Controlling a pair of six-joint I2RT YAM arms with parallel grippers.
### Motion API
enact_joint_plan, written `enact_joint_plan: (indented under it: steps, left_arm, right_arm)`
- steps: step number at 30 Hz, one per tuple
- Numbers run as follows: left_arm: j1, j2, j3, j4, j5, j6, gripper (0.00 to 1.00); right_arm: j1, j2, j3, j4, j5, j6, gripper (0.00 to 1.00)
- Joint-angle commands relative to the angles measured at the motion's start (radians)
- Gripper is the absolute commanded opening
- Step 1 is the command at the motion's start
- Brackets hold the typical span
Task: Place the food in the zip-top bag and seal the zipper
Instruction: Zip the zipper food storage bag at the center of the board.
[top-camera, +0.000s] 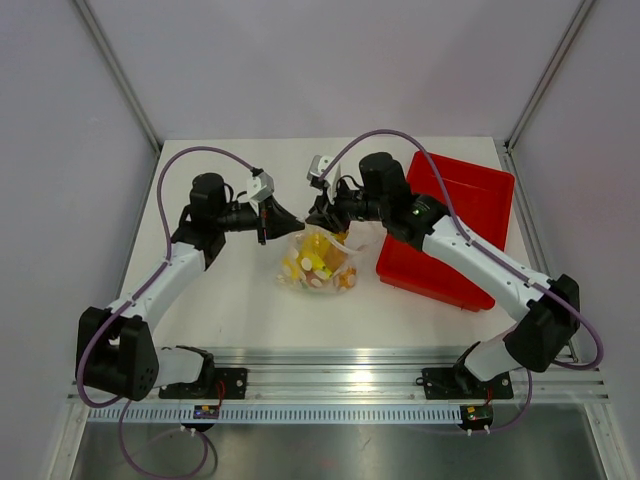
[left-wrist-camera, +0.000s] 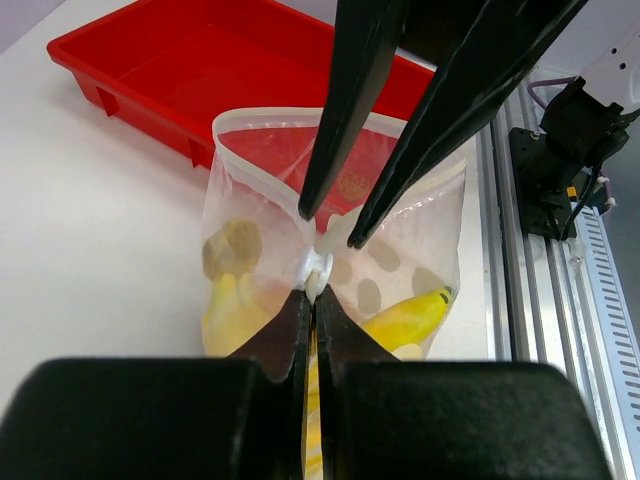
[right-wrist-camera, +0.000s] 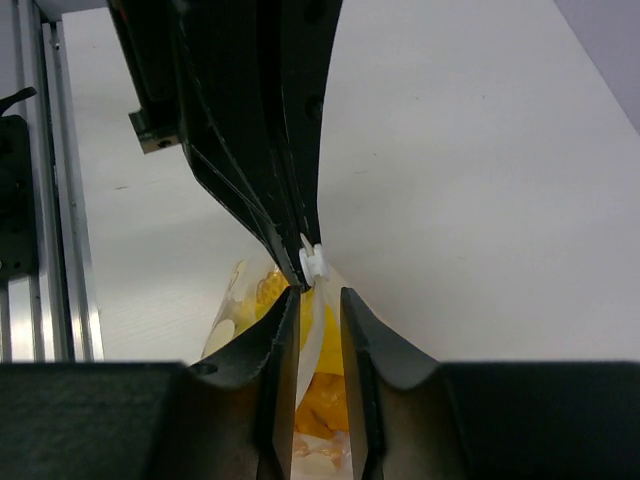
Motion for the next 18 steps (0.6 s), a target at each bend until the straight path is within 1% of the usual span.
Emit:
enact_joint_plan:
  steps: [1,3,7,11,13,16,18]
  left_arm:
    - [0.002,-0.044,0.010,0.030,0.023,0.033,0.00]
    - [0.002,-0.047,0.009,0.035,0.029,0.031,0.00]
    - [0.002,-0.043,0.011,0.038,0.028,0.023,0.00]
    - [0.002,-0.044,0.010,0.035,0.028,0.032,0.00]
    - [0.002,-0.043,0.011,0.035,0.031,0.036,0.00]
    - [0.002,-0.043,0.014,0.026,0.032,0.046,0.00]
    - [0.002,-0.041,0.014,0.024,0.032,0.046,0.00]
  right_arm:
    - [0.015,0.028,0.149,-0.108,-0.060,-0.084,0.32]
    - [0.017,0.045,0.177,-0.152,-0.081,-0.112,0.34]
    - [0.017,0.078,0.206,-0.182,-0.113,-0.129,0.38]
    - [0.017,0.111,0.235,-0.229,-0.153,-0.152,0.45]
    - [0.015,0.126,0.250,-0.248,-0.152,-0.161,0.46]
    - [0.017,0.143,0.264,-0.259,-0.150,-0.181,0.44]
    - [0.017,0.151,0.270,-0.263,-0.150,-0.186,0.39]
